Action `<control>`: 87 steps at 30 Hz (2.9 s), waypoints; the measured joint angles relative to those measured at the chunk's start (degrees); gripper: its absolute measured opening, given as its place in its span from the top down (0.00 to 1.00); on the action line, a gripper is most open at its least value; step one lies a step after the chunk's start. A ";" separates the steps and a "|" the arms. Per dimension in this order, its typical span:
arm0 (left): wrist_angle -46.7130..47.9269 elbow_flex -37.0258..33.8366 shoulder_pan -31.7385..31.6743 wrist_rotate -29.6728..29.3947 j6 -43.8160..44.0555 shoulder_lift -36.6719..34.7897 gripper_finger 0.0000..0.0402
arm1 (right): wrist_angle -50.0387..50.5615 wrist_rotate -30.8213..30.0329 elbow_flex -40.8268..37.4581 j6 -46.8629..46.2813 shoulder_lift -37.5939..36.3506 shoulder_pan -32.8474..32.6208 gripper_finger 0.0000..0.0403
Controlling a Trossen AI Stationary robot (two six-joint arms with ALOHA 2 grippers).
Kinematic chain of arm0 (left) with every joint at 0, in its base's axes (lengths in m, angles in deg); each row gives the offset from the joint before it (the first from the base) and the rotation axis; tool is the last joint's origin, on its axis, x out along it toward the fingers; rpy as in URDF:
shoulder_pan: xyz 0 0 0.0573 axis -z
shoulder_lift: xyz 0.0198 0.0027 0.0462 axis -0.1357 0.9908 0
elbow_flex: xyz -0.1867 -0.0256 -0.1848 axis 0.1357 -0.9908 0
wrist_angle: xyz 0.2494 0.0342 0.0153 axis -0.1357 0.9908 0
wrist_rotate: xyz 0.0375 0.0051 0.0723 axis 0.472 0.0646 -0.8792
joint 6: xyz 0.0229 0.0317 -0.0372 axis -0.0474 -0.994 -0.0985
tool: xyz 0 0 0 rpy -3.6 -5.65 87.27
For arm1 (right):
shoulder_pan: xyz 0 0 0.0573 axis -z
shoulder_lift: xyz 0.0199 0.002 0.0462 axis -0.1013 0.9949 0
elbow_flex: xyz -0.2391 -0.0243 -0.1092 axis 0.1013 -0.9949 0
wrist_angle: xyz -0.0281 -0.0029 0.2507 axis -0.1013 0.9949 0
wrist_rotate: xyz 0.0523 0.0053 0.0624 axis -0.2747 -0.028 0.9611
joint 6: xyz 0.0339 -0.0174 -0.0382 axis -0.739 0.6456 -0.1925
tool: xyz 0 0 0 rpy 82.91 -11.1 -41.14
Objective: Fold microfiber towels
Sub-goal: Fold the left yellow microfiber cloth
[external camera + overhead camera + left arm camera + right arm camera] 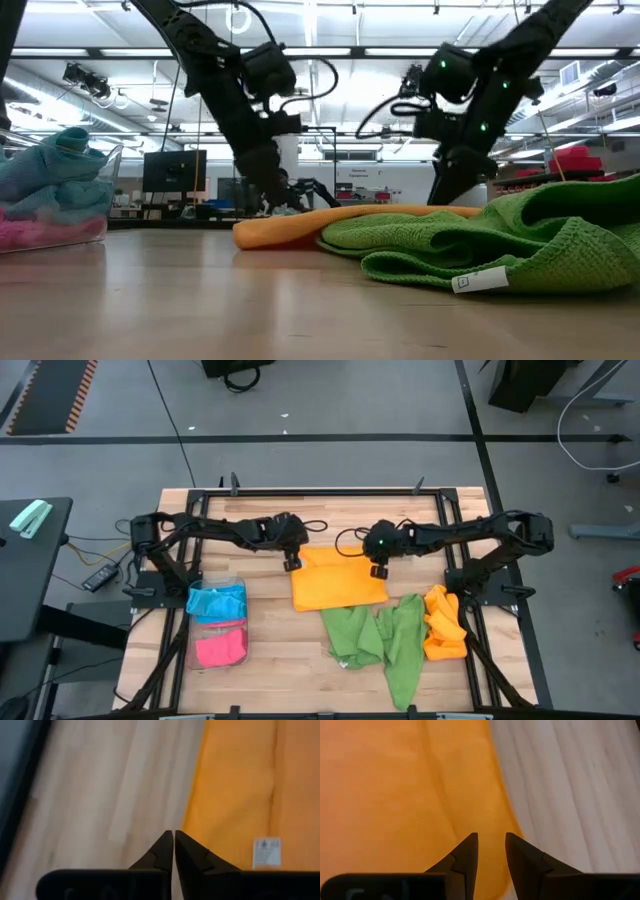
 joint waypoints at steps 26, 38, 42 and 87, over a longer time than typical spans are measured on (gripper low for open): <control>-10.63 0.02 0.21 9.76 -12.57 -0.06 0.96 | -5.74 -9.44 -2.03 8.75 7.01 12.30 0.73; -10.22 0.02 -0.19 9.91 -7.39 -0.06 0.96 | 0.00 -8.16 5.38 7.92 5.25 19.98 0.76; -9.41 0.02 -0.02 9.87 -4.29 -0.06 0.97 | 2.10 6.06 6.50 7.71 3.74 19.44 0.76; -9.87 0.02 0.69 9.91 1.17 -0.06 0.95 | 8.33 21.03 2.79 -12.58 5.51 15.13 0.73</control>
